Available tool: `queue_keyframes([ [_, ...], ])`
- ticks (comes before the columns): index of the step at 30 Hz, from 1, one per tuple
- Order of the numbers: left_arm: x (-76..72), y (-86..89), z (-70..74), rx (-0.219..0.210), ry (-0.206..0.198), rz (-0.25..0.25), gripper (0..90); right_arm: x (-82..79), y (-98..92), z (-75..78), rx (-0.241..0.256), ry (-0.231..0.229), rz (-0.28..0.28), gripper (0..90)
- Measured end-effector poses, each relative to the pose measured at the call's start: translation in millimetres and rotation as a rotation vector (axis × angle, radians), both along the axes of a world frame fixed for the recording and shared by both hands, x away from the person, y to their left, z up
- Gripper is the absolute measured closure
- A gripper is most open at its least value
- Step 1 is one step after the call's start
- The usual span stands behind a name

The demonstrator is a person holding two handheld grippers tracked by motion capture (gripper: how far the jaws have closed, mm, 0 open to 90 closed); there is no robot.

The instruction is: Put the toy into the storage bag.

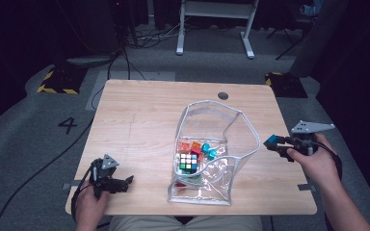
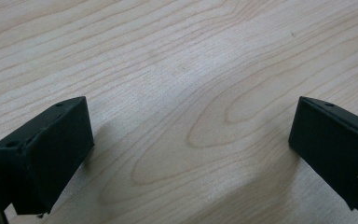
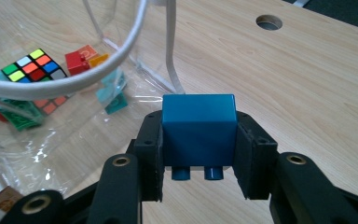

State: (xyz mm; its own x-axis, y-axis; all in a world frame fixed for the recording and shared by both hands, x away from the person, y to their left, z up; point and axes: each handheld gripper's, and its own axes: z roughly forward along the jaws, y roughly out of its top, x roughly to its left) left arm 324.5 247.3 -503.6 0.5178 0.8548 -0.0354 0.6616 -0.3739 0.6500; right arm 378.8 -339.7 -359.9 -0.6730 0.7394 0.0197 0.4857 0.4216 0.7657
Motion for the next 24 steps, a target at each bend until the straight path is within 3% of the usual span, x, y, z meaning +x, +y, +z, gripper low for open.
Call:
queue_keyframes([
  [12,-0.3,-0.4,-0.5,0.001,-0.008,0.007,0.0,-10.5,13.0,39.2,0.012,-0.034,0.082,59.1],
  [17,-0.1,-0.3,-0.5,0.003,-0.008,0.005,0.0,-9.0,31.6,57.1,0.009,-0.048,0.14,59.1],
  [24,0.0,0.1,0.0,0.0,0.0,0.0,0.0,-6.6,61.0,67.3,0.0,-0.055,0.216,59.1],
])
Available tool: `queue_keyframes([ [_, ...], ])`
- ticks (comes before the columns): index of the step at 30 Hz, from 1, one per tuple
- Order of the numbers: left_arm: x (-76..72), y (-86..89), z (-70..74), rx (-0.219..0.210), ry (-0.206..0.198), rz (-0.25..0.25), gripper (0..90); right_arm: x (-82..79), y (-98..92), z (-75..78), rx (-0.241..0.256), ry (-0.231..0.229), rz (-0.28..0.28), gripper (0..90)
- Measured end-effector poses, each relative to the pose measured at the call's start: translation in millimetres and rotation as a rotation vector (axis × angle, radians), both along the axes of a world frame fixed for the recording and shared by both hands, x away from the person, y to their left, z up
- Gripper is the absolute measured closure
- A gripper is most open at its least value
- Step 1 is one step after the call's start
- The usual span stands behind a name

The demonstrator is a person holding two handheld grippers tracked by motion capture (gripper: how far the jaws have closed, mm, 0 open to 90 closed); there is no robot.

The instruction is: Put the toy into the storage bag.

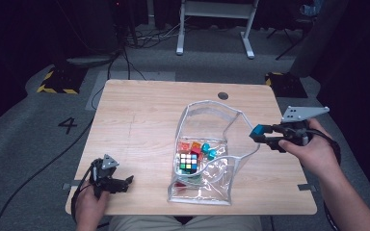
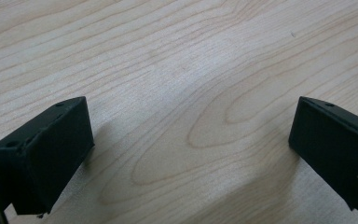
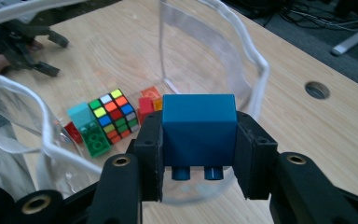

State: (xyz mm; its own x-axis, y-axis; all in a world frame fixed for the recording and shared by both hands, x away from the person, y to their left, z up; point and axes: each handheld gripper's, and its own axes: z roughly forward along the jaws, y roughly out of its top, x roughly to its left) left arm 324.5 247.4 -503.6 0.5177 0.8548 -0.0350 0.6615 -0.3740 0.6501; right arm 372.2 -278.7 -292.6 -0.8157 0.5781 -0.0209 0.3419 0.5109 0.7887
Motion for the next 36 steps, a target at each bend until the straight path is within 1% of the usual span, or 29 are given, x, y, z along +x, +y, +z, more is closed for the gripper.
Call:
queue_keyframes([
  [2,0.0,0.0,0.0,0.0,0.0,0.0,0.0,0.6,9.7,0.9,-0.005,-0.001,0.025,59.1],
  [3,0.1,0.1,0.1,0.002,0.0,-0.001,0.0,0.7,13.5,1.0,-0.015,0.003,0.032,59.1],
  [4,0.0,0.0,0.0,0.0,-0.001,0.0,0.0,1.6,19.6,1.1,-0.036,0.0,0.052,59.1],
  [6,0.0,-0.1,-0.1,-0.001,-0.002,0.002,0.0,3.5,29.6,2.7,-0.055,-0.003,0.076,59.1],
  [8,0.0,-0.1,0.0,0.0,-0.001,0.002,0.0,5.3,37.6,5.6,-0.056,-0.003,0.094,59.0],
  [9,0.0,0.1,0.1,0.002,0.0,-0.001,0.0,6.9,40.2,6.4,-0.059,-0.012,0.112,59.1],
  [11,0.0,0.1,0.0,0.001,-0.002,-0.001,0.0,8.8,50.0,8.4,-0.059,-0.015,0.145,59.1],
  [13,0.0,0.0,0.0,0.0,0.0,0.0,0.0,10.8,58.0,8.6,-0.069,-0.017,0.168,59.1],
  [17,0.1,0.1,0.0,0.001,-0.001,-0.001,0.0,17.1,76.8,6.0,-0.094,-0.034,0.22,59.1],
  [22,0.0,0.0,0.0,0.0,0.0,0.0,0.0,25.0,96.9,1.7,-0.097,-0.02,0.267,59.0],
  [25,0.0,0.1,0.1,0.001,0.0,0.0,0.0,29.6,108.4,-0.6,-0.122,-0.028,0.296,59.1],
  [28,0.0,0.0,0.0,0.0,0.001,-0.001,0.0,33.1,118.3,-2.2,-0.137,-0.04,0.322,59.1],
  [32,0.1,0.1,0.0,0.001,0.0,-0.002,0.0,38.1,128.4,-8.8,-0.148,-0.031,0.349,59.1],
  [36,0.0,0.0,0.1,0.001,-0.001,0.0,0.0,40.9,137.3,-17.5,-0.141,-0.014,0.363,59.1],
])
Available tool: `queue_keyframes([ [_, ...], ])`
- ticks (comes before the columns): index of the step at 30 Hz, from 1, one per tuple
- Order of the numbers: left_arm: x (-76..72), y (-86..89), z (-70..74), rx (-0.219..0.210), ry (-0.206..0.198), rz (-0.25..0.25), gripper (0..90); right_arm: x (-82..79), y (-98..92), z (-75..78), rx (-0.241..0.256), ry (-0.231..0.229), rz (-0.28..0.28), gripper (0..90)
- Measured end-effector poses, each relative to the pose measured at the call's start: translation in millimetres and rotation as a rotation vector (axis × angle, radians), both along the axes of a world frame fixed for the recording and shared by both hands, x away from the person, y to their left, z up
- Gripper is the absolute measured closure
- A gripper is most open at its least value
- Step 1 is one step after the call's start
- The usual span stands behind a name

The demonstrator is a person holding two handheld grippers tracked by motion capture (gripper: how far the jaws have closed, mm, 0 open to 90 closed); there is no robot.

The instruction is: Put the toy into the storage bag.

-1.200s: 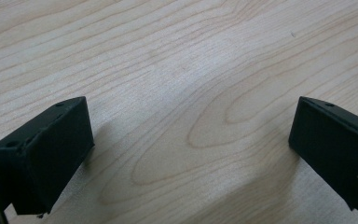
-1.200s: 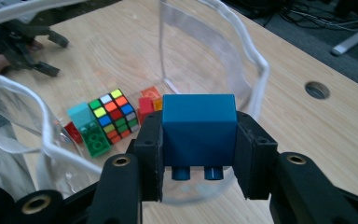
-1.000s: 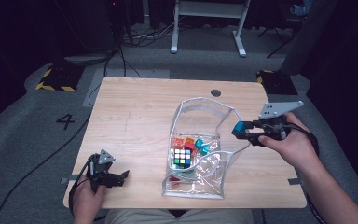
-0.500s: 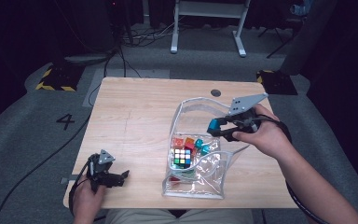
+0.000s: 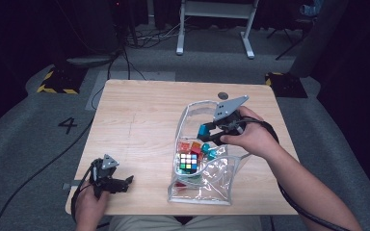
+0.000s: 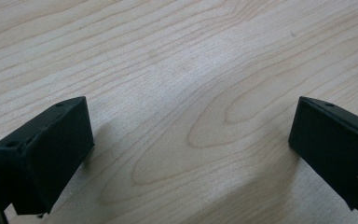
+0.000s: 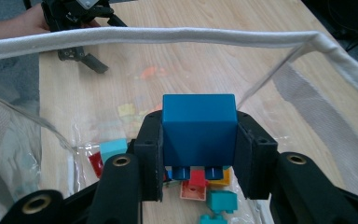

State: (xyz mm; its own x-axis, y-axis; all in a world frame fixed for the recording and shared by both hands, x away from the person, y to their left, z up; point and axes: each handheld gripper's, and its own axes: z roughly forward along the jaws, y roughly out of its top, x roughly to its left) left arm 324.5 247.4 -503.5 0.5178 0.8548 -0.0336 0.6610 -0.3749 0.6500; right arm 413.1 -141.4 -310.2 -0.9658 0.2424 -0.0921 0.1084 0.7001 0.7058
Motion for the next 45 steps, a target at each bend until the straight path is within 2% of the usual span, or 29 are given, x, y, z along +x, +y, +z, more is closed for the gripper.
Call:
queue_keyframes([
  [7,0.1,0.1,0.0,0.0,0.0,-0.002,0.0,-2.8,16.2,-11.8,0.002,0.023,0.041,59.1],
  [13,0.1,0.0,0.0,0.0,0.0,-0.002,0.0,-11.1,26.7,-22.8,-0.002,0.064,0.061,59.0],
  [17,-0.1,-0.1,-0.1,-0.002,-0.001,0.001,0.0,-18.7,32.1,-25.6,0.004,0.087,0.078,59.1],
  [23,0.1,0.1,0.0,0.001,0.0,-0.002,0.0,-29.9,40.9,-26.4,-0.002,0.091,0.121,59.1],
  [29,0.0,-0.1,-0.1,-0.001,0.0,0.001,0.0,-35.9,45.6,-28.8,-0.008,0.111,0.14,59.1],
  [36,0.0,0.0,-0.1,0.001,-0.002,0.0,0.0,-43.3,55.9,-30.9,-0.042,0.102,0.181,59.0],
  [45,-0.1,-0.1,-0.2,-0.002,-0.001,0.001,0.0,-52.2,68.5,-39.6,-0.111,0.121,0.241,59.0],
])
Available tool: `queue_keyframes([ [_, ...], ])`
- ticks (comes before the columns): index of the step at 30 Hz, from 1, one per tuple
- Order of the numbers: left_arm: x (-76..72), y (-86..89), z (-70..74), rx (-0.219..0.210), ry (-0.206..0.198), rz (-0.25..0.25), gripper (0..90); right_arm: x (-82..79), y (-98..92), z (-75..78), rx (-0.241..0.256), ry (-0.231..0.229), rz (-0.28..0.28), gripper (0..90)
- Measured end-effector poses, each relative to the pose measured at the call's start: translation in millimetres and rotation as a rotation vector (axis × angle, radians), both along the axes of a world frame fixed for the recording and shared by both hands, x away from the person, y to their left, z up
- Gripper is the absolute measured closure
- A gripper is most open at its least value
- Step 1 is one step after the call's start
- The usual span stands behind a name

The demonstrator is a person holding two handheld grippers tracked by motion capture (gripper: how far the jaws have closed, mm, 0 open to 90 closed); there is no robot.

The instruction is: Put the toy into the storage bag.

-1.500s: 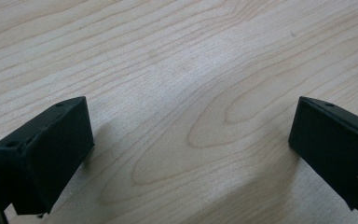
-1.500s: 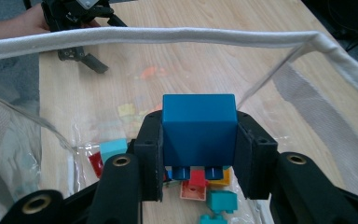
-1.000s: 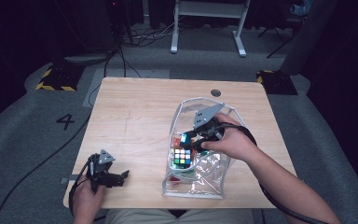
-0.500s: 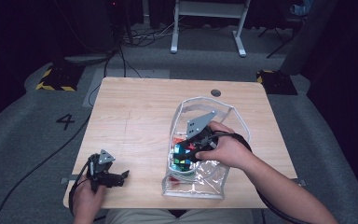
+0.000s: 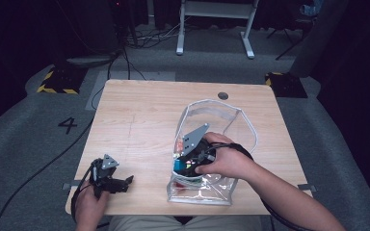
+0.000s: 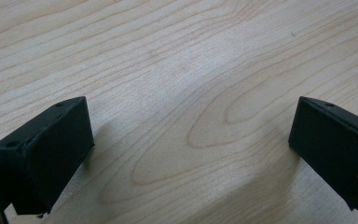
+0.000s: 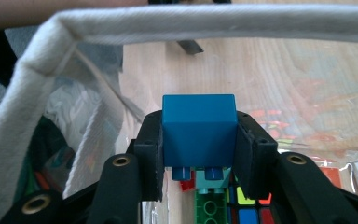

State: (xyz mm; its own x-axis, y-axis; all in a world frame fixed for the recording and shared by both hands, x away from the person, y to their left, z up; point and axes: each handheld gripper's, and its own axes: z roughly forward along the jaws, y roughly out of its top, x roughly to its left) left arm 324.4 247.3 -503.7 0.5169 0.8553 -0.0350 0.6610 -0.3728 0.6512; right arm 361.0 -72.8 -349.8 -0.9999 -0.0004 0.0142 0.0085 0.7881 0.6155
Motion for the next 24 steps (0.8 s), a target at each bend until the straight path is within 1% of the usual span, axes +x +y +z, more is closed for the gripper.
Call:
queue_keyframes([
  [1,0.0,0.0,0.0,0.0,0.0,0.0,0.0,-0.4,0.7,-0.5,-0.002,0.003,0.009,59.0],
  [3,0.1,0.1,0.1,0.001,0.0,-0.002,0.0,-2.1,3.4,-2.3,-0.022,0.011,0.026,59.0],
  [5,0.1,0.1,0.1,0.0,0.001,-0.001,0.0,-3.9,5.9,-4.0,-0.044,0.02,0.03,59.0],
  [10,0.0,0.0,0.0,0.0,0.0,0.0,0.0,-4.7,11.5,-9.9,-0.075,0.025,0.052,58.9],
  [13,0.0,0.0,0.0,0.0,0.0,0.0,0.0,-4.9,13.7,-12.6,-0.094,0.025,0.055,58.9],
  [15,0.0,0.0,0.0,0.0,0.0,0.0,0.0,-5.7,15.2,-13.8,-0.114,0.034,0.048,58.9],
  [17,0.0,0.0,0.1,0.001,0.001,0.0,0.0,-5.7,16.7,-14.9,-0.124,0.038,0.048,58.9],
  [20,0.0,0.0,0.1,0.001,0.001,-0.001,0.0,-5.5,19.2,-17.3,-0.153,0.049,0.05,58.9],
  [22,0.0,-0.1,-0.1,0.001,-0.001,0.001,0.0,-4.7,21.4,-20.1,-0.168,0.049,0.063,58.9],
  [24,0.0,0.0,0.0,0.0,0.0,0.0,0.0,-4.8,23.4,-22.2,-0.189,0.057,0.058,58.9],
])
